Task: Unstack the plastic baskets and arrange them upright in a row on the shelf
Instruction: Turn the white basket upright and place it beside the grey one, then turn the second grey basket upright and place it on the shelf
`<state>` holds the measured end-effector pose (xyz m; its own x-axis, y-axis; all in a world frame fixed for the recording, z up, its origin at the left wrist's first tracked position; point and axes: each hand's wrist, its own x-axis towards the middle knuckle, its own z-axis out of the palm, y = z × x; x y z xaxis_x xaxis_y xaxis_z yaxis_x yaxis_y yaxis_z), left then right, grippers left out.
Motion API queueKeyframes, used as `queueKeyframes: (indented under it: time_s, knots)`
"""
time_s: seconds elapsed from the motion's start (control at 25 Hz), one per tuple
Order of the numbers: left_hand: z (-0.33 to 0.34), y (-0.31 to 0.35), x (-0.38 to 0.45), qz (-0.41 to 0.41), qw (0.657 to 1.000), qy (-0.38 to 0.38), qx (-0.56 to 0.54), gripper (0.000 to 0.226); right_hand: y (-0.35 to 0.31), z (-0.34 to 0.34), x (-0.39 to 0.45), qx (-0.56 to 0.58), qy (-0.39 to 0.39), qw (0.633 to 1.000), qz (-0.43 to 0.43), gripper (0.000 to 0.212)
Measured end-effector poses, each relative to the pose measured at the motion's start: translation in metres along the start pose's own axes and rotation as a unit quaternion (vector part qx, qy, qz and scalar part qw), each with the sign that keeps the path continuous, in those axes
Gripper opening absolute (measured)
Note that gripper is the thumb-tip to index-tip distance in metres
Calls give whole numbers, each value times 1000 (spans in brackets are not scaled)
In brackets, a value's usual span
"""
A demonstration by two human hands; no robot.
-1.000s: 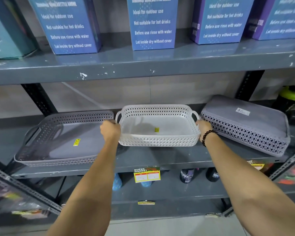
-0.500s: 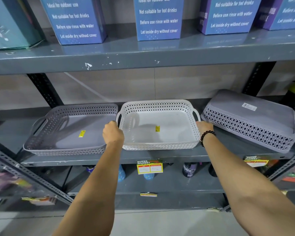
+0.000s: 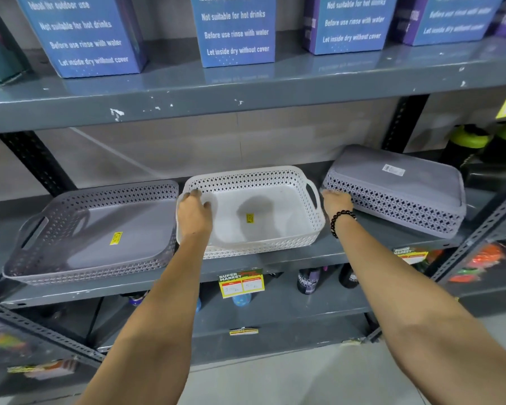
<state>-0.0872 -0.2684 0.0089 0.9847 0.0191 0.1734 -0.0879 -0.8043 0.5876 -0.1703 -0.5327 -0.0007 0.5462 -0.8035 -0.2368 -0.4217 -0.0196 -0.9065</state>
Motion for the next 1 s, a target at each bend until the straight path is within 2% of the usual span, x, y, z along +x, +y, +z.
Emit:
queueKeyframes:
  time_s: [0.08,0.2,0.32,0.44,0.52,0.6,0.72,0.88,1.0]
  knots:
    - [18,26,-1,42,998,-29,-33,35,-5,-14,-2,15,13,1000,-22,25]
    - [50,78,-9,92,990,-76,-81,41,-7,-48,2,22,80,995,-51,28]
    - [83,137,-19,131,978,-126,-105,42,-3,-96,22,-1,141,987,-78,20]
    - [114,195,-23,171,964,-158,-126,43,7,-144,56,-47,195,979,-41,36]
    - [136,235,-19,178,959,-179,-128,49,10,-169,86,-77,194,978,-13,35]
    - [161,272,-9,162,960,-201,-112,57,12,-188,121,-107,180,978,-1,35]
    - [197,306,14,96,962,-239,-92,69,14,-204,162,-164,148,975,26,56]
    - [232,314,33,17,964,-261,-42,78,15,-207,193,-194,118,970,84,66]
    - [238,312,31,-33,951,-304,-38,77,14,-202,203,-172,121,968,133,67]
